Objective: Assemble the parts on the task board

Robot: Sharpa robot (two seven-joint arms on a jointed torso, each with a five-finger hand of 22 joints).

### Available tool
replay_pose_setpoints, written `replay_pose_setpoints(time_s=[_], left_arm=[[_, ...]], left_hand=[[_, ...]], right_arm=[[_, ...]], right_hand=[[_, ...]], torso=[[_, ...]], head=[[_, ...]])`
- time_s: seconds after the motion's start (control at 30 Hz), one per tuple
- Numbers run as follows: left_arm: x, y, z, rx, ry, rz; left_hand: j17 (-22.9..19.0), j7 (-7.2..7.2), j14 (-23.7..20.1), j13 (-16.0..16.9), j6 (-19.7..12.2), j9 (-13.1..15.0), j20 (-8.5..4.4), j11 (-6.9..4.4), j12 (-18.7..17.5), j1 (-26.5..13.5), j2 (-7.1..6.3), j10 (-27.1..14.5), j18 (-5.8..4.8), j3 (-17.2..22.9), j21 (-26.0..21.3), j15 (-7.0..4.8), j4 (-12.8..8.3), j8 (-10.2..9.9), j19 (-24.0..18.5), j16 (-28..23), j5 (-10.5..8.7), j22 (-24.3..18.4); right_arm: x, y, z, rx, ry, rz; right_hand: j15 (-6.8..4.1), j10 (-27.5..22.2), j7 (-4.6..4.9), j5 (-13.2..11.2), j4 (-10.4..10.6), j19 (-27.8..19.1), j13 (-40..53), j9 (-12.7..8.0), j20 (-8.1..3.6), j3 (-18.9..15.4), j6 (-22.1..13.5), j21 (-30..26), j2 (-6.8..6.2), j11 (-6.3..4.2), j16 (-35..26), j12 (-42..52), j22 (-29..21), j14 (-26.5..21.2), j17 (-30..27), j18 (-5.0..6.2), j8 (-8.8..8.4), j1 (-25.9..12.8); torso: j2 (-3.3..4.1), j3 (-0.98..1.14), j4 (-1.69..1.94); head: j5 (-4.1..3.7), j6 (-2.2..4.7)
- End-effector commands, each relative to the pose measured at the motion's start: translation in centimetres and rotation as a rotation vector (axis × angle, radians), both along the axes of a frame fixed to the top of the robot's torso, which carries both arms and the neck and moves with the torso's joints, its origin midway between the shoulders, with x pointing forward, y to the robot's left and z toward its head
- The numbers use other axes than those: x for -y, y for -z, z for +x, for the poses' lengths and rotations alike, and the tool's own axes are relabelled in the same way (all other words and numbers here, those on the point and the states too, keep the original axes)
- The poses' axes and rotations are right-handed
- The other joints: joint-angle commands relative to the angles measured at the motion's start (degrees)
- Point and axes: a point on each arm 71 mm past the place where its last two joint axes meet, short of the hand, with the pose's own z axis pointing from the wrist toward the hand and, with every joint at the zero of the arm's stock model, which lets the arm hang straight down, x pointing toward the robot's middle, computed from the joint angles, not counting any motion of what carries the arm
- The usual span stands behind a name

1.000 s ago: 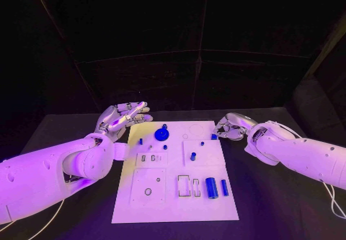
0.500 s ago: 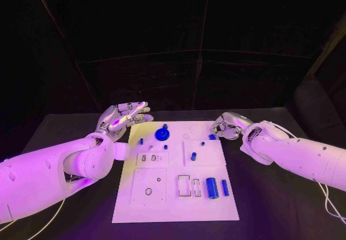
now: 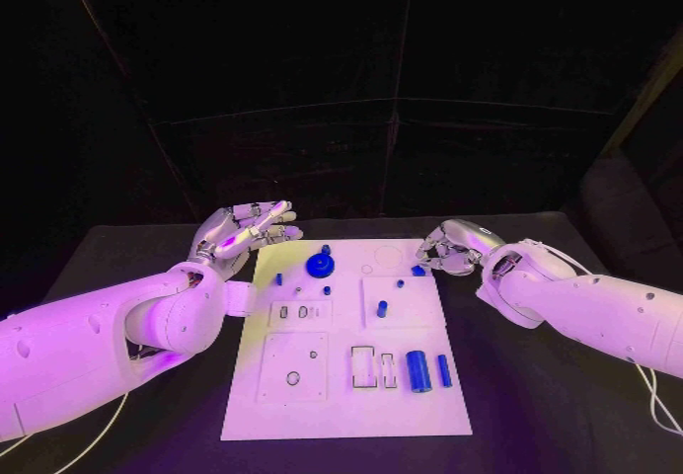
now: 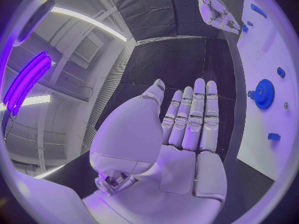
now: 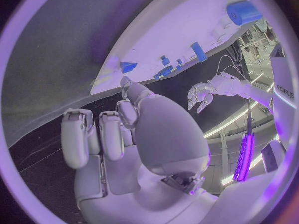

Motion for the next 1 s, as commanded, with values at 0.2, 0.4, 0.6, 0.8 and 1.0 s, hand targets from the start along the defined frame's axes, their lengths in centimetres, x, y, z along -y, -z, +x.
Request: replay_pose_setpoints(time_s=[0.2, 0.4, 0.6, 0.8, 1.0], left_arm=[[0.0, -0.2, -0.1, 0.008, 0.014, -0.004], [0.0, -0.2, -0.1, 0.007, 0.014, -0.004], [0.1, -0.2, -0.1, 0.007, 0.015, -0.004], [0.0, -0.1, -0.1, 0.006, 0.014, -0.004], [0.0, -0.1, -0.1, 0.006, 0.014, -0.003]], left_hand=[[0.07, 0.12, 0.03, -0.07, 0.39, -0.07, 0.15, 0.11, -0.29, 0.55, -0.17, 0.39, 0.89, -0.03, -0.27, -0.16, -0.33, -0.33, 0.42, -0.23, -0.20, -0.07], [0.07, 0.12, 0.03, -0.07, 0.39, -0.07, 0.15, 0.11, -0.29, 0.55, -0.17, 0.39, 0.89, -0.03, -0.27, -0.16, -0.33, -0.33, 0.42, -0.23, -0.20, -0.07], [0.07, 0.12, 0.03, -0.07, 0.39, -0.07, 0.15, 0.11, -0.29, 0.55, -0.17, 0.39, 0.89, -0.03, -0.27, -0.16, -0.33, -0.33, 0.42, -0.23, -0.20, -0.07], [0.07, 0.12, 0.03, -0.07, 0.39, -0.07, 0.15, 0.11, -0.29, 0.55, -0.17, 0.39, 0.89, -0.03, -0.27, -0.16, -0.33, -0.33, 0.42, -0.23, -0.20, -0.07], [0.07, 0.14, 0.02, -0.07, 0.38, -0.08, 0.14, 0.12, -0.32, 0.55, -0.16, 0.38, 0.88, -0.03, -0.30, -0.15, -0.36, -0.35, 0.42, -0.27, -0.21, -0.09]], right_arm=[[0.7, -0.4, -1.0, -0.028, 0.048, -0.013], [0.4, -0.3, -1.4, -0.070, 0.048, -0.035], [0.1, -0.2, -1.3, -0.065, 0.062, -0.045], [-0.2, -0.1, -1.1, -0.075, 0.065, -0.054], [-0.4, 0.1, -1.0, -0.089, 0.059, -0.066]], right_hand=[[-0.02, -0.23, 0.12, -1.55, 0.69, 0.76, -0.23, -0.29, -0.08, -0.23, -1.18, 0.15, -0.59, 0.20, 0.10, -0.62, 8.68, 4.63, 7.45, -0.63, -0.73, -1.63], [0.08, -0.60, 0.26, -4.44, 0.88, 0.73, -0.62, -0.38, 0.01, -0.80, -1.77, 0.11, -1.61, 0.31, -0.04, -1.11, 8.64, 4.58, 7.23, -0.62, -1.09, -2.30], [0.11, -0.60, 0.30, -4.71, 1.01, 0.76, -0.60, -0.38, 0.03, -0.91, -1.85, 0.12, -1.73, 0.35, 0.00, -1.11, 8.67, 4.60, 7.33, -0.63, -1.14, -2.48], [0.10, -0.45, 0.22, -5.01, 0.99, 0.77, -0.42, -0.33, 0.05, -0.84, -1.70, 0.12, -1.63, 0.30, 0.00, -0.95, 8.69, 4.61, 7.34, -0.63, -1.05, -2.33], [0.07, -0.36, 0.15, -5.09, 0.89, 0.79, -0.28, -0.28, 0.05, -0.71, -1.52, 0.12, -1.51, 0.25, -0.01, -0.84, 8.71, 4.61, 7.34, -0.63, -0.95, -2.07]], torso=[[-0.03, -0.05, -0.07], [0.00, 0.00, -0.02], [0.03, 0.02, 0.13], [0.01, 0.01, 0.08], [0.01, 0.01, -0.01]], head=[[-0.21, -0.03], [-0.38, -0.01], [-0.36, 0.00], [-0.28, -0.14], [-0.18, -0.27]])
